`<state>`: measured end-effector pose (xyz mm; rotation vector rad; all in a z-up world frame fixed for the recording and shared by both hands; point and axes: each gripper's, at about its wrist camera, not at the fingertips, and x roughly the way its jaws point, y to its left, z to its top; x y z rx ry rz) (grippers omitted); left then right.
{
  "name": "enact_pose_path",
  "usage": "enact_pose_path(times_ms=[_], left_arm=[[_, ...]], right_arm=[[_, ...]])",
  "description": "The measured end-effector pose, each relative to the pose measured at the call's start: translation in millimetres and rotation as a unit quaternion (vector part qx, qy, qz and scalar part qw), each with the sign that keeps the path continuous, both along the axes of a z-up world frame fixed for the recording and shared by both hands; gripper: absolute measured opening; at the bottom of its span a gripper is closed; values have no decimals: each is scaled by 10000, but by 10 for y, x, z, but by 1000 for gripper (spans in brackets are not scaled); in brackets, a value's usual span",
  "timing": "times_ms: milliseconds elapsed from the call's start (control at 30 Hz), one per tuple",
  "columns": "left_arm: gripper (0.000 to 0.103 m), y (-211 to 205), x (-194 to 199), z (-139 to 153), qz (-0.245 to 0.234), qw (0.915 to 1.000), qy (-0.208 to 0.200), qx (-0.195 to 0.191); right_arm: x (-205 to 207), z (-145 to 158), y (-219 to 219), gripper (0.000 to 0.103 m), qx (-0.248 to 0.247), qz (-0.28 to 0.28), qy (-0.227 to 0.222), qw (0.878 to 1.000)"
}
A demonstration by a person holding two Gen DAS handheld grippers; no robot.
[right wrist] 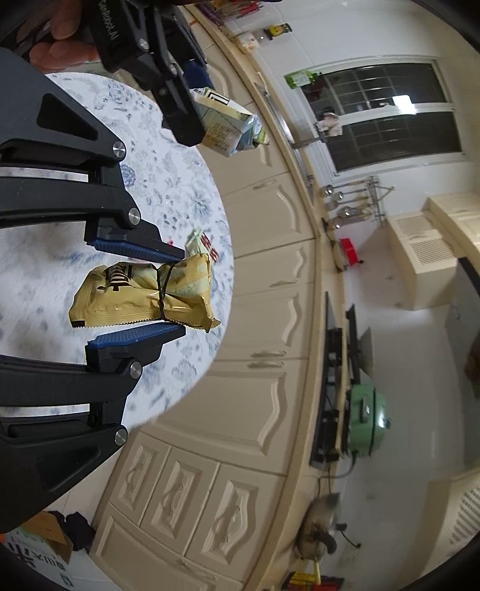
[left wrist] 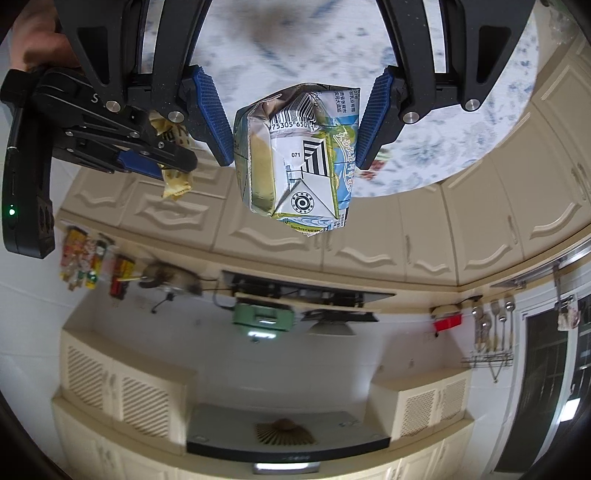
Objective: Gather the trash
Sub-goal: 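Carry the carton and yellow packet in both tools over the blue bin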
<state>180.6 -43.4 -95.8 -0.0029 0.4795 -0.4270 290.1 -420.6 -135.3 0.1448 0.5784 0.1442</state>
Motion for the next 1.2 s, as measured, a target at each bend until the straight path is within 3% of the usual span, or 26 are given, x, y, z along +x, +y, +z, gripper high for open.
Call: enact_pose_path(times_ms=[367,600,900,1200], left_arm=[[61,-433,-367,39,-679,9976,-98,-131],[61,-946,-208,37,-1269,9918,17,-146],[61,-1759,-59,-144,-2108,9764,457,-29],[61,-2503,337,-402,-2537,9627,904,266]], right_arm=[[-611,214,-611,34,-87,-557,-293,9980],[-1041,234,-1145,34,-103,-1118,-342,9931],[-1521,-60,-1991,34,38,-2002,-1,9798],[-1833,-533,-2639,34,315,-2616,478,9635]])
